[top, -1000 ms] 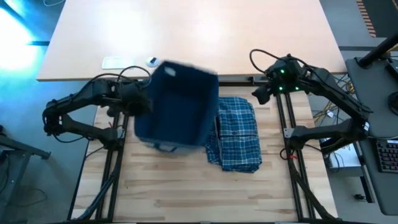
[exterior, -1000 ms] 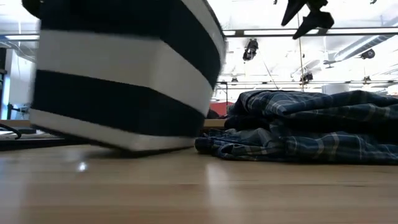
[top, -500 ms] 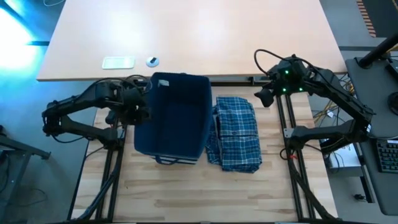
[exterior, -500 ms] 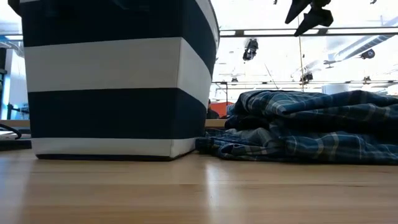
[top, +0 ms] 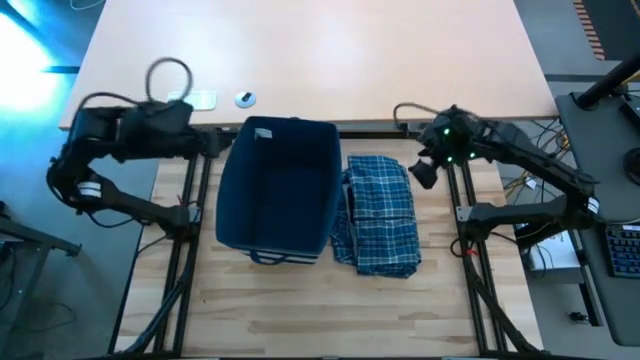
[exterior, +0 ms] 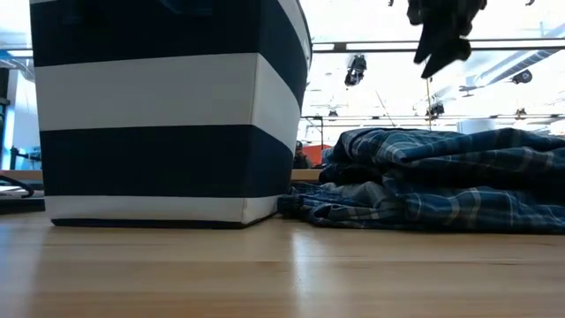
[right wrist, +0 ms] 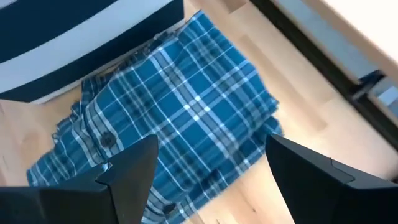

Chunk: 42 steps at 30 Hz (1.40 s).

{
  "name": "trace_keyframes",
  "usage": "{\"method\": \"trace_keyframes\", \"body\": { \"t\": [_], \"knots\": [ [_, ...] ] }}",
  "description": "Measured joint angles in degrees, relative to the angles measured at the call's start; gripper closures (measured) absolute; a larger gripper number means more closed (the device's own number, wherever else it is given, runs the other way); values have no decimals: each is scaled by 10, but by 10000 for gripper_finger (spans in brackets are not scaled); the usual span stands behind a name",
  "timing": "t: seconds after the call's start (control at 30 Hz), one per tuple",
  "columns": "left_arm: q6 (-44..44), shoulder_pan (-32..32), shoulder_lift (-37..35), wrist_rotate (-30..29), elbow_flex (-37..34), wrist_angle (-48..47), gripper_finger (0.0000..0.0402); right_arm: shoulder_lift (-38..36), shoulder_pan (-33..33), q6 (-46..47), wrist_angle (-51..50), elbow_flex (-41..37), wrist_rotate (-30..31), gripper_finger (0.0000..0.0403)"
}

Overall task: Fold Laundry from Bin
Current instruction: Put the stacked clothes into the laundry bin

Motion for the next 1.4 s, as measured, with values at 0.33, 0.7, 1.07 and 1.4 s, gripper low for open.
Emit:
{"method": "trace_keyframes", "body": {
  "t": [0.33, 0.7, 1.07, 1.4],
  "knots": [
    [84, -308, 68, -190, 45, 137, 122, -25, 86, 156, 56, -125, 98, 113],
    [-251, -677, 176, -298, -106, 143, 125, -52, 175, 266, 74, -146, 113, 129],
    [-460, -685, 321, -331, -192, 248, 129, 87, 134, 158, 168, -146, 183, 144],
    [-626, -588, 318, -319, -350, 214, 160, 222, -49, 33, 326, -146, 94, 145]
  ]
}}
